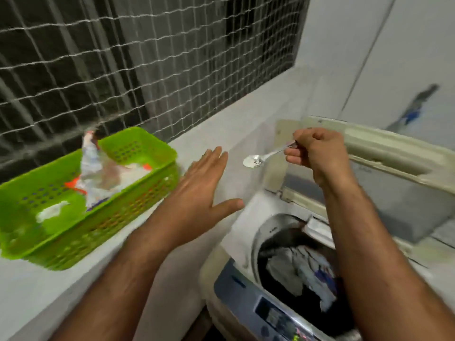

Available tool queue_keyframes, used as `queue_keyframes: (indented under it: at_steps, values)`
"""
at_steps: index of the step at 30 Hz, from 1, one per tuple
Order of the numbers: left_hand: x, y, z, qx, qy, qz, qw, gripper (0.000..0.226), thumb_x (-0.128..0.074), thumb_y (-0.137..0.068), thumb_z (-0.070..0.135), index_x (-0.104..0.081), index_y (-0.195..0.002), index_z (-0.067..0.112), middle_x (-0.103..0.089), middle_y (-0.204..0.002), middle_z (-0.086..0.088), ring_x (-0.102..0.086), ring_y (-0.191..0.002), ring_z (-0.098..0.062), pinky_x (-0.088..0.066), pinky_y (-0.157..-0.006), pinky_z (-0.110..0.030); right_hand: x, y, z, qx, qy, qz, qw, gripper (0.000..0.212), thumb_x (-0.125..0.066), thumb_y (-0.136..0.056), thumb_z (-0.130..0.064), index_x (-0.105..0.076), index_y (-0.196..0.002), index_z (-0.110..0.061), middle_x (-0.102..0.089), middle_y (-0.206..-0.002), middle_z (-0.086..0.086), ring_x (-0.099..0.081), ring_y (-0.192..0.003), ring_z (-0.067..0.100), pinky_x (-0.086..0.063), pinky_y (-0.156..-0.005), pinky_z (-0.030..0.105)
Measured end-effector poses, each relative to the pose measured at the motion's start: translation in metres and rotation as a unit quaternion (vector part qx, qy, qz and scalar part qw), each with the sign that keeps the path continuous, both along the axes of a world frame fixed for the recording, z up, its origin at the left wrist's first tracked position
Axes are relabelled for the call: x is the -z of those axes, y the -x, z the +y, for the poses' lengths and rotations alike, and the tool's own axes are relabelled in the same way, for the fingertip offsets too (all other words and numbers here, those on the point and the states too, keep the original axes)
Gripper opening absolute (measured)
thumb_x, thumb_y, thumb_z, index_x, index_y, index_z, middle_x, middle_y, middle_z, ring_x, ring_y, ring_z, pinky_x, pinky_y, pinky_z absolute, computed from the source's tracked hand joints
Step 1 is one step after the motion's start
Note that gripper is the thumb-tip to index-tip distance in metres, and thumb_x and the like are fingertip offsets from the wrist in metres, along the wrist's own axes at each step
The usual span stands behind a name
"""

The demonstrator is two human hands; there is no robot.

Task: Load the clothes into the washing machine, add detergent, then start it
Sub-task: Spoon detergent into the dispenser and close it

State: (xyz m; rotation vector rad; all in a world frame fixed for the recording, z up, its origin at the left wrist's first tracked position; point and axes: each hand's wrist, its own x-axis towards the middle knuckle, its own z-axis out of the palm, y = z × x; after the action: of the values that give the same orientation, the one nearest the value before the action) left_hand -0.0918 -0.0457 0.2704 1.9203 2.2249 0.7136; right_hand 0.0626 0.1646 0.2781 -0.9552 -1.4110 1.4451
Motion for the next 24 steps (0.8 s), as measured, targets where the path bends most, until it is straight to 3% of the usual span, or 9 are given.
queue_keyframes:
  at_steps: [7, 11, 18, 24]
  values:
    - [0.05, -0.066, 0.068, 0.084, 0.049, -0.018, 0.995, 0.093, -0.031, -0.08, 0.075, 0.003, -0.152, 0.027, 0.011, -0.159, 0.013, 0.016, -0.137, 0.009, 0.007, -0.112, -0.02, 0.045, -0.11, 0.026, 0.11, 0.031, -0.018, 0.993, 0.021, -0.056, -0.096, -0.005, -0.061, -0.076, -0.008, -0.062, -0.07, 0.014, -0.068, -0.052, 0.013, -0.059, -0.052, 0.026]
    - [0.078, -0.103, 0.103, 0.128, 0.058, -0.036, 0.989, 0.092, -0.031, -0.082, 0.074, -0.001, -0.153, 0.023, 0.006, -0.161, 0.008, 0.01, -0.145, -0.001, 0.004, -0.116, -0.024, 0.074, -0.161, 0.033, 0.177, 0.068, -0.018, 0.982, 0.016, -0.057, -0.097, -0.008, -0.062, -0.082, -0.006, -0.064, -0.067, 0.013, -0.067, -0.051, 0.013, -0.058, -0.051, 0.025]
    - [0.118, -0.146, 0.157, 0.182, 0.091, -0.028, 0.979, 0.088, -0.042, -0.089, 0.065, -0.003, -0.153, 0.021, 0.005, -0.161, 0.005, 0.007, -0.146, -0.007, -0.003, -0.12, -0.033, 0.112, -0.211, 0.032, 0.266, 0.074, 0.006, 0.961, 0.022, -0.055, -0.097, -0.006, -0.06, -0.075, -0.008, -0.066, -0.057, 0.007, -0.065, -0.049, 0.012, -0.056, -0.048, 0.023]
    - [0.137, -0.153, 0.184, 0.219, 0.106, -0.018, 0.97, 0.086, -0.044, -0.091, 0.061, -0.004, -0.154, 0.019, 0.003, -0.162, 0.003, 0.005, -0.147, -0.009, -0.004, -0.118, -0.031, 0.133, -0.225, 0.037, 0.315, 0.112, 0.036, 0.942, 0.019, -0.056, -0.097, -0.007, -0.061, -0.079, -0.005, -0.066, -0.055, 0.006, -0.065, -0.047, 0.011, -0.056, -0.048, 0.022]
